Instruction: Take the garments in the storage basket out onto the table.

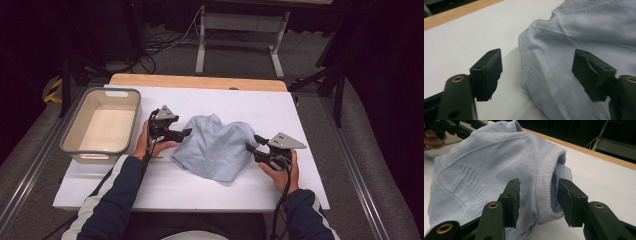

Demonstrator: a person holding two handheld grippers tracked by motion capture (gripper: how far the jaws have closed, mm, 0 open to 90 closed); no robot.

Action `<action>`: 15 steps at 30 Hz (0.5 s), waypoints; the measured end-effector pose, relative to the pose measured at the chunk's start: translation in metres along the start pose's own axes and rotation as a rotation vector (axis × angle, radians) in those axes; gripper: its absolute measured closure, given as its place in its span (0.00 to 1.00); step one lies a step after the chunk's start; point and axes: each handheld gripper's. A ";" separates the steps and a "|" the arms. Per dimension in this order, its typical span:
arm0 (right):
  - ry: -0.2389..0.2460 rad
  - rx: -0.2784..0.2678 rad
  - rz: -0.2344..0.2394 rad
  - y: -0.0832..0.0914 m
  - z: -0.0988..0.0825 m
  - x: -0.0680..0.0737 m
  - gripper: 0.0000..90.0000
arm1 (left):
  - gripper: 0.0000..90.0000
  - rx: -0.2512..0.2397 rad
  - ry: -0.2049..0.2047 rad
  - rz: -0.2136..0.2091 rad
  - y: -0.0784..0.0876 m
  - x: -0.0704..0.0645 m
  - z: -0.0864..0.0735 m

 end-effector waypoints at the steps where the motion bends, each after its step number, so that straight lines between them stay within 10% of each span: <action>1: 0.000 0.000 0.000 0.000 0.000 0.000 0.59 | 0.24 0.000 0.000 0.000 0.000 0.000 0.000; 15: 0.029 0.016 0.037 -0.013 0.000 0.005 0.75 | 0.48 0.149 0.000 -0.074 -0.035 0.011 0.001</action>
Point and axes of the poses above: each handheld gripper's, and its own axes: y roughly backward along the jaws, z roughly out of its top, x roughly to its left, and after that the axes turned 11 degrees about -z, right-handed
